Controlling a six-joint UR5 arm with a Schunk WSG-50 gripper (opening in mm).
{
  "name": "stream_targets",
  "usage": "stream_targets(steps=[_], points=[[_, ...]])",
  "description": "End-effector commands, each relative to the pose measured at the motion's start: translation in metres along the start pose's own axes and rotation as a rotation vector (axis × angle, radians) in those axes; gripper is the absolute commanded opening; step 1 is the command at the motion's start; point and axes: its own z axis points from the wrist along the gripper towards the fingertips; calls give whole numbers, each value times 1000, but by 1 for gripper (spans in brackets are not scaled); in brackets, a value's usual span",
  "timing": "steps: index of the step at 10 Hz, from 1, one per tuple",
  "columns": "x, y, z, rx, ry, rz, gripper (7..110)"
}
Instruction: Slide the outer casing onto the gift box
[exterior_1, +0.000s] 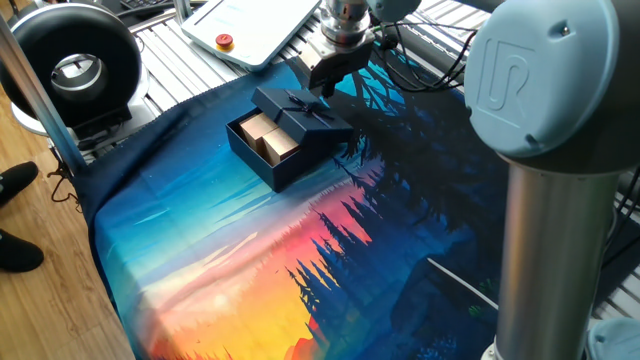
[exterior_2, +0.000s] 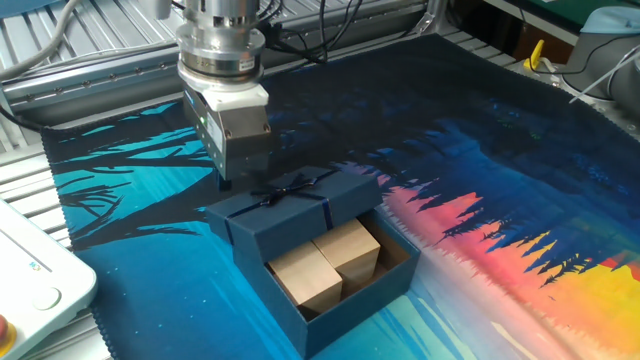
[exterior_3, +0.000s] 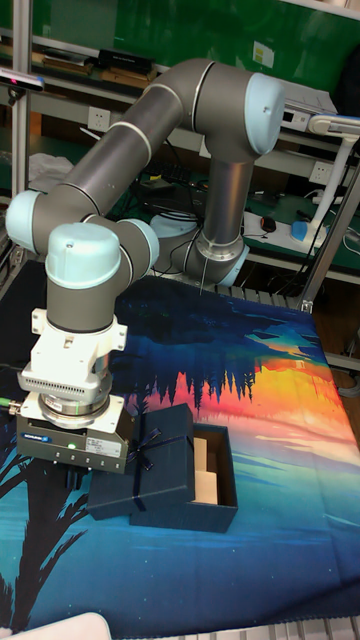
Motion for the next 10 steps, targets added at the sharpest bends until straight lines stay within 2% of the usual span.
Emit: stream_targets(steps=[1,5,6,7,10], points=[[4,3,8,2,-1,0,7],[7,5,10,-4,2,-16,7],[8,10,9,-25,4,-13,7],[8,21,7,-72,7,-4,7],[9,32,3,-117,12,7,7]])
